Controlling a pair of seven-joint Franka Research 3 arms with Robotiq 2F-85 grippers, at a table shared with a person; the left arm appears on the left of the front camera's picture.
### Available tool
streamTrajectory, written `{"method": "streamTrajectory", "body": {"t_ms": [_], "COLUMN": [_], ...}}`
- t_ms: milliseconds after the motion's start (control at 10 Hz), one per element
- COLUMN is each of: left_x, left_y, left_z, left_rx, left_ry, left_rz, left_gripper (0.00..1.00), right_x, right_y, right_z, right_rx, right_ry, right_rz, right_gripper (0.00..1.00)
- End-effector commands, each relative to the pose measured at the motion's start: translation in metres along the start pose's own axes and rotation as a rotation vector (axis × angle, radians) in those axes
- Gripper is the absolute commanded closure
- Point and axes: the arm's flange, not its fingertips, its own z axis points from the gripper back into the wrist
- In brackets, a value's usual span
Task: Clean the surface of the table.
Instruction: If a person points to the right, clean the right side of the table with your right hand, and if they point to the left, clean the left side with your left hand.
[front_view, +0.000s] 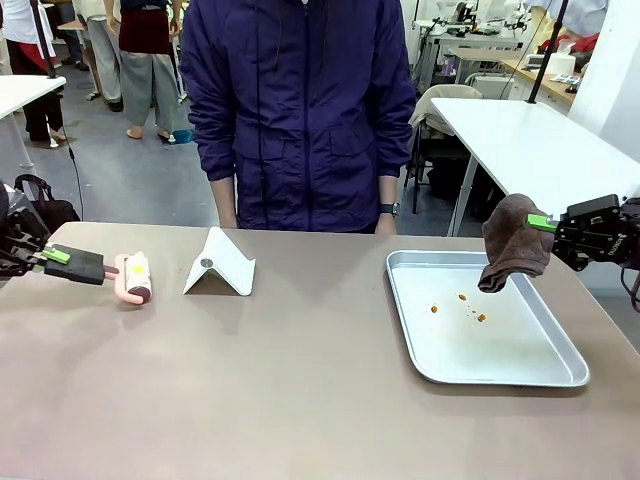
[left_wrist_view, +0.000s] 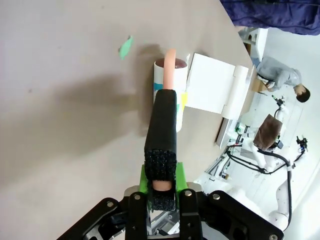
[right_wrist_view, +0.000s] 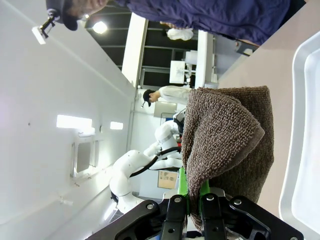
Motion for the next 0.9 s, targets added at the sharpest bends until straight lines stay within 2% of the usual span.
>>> {"method": "streamTrajectory", "body": {"t_ms": [0,200,400,600,800], "left_x": [0.006,0.007,-0.007,-0.045,-0.097], "left_y": [0.004,-0.011,-0.023,-0.038,-0.038], "left_z": [-0.019,-0.022,-0.006,0.036,0.082], "left_rx": [0.078,0.031,-0.049,-0.188,-0.319], "left_ry": [0.059,0.054,0.067,0.087,0.11], "left_rz": [-0.007,-0.063,-0.132,-0.263,-0.415], "left_gripper": [0.78,0.78,0.78,0.78,0.78], "right_x": [0.0,0.0,0.0,0.0,0.0], "right_y": [0.003,0.003,0.003,0.003,0.003], "right_z": [0.0,0.0,0.0,0.0,0.0], "right_rx": [0.002,0.002,0.002,0.002,0.002], "right_ry": [0.003,0.003,0.003,0.003,0.003], "right_rz": [0.007,0.007,0.007,0.007,0.007], "right_gripper": [1.0,1.0,1.0,1.0,1.0]}}
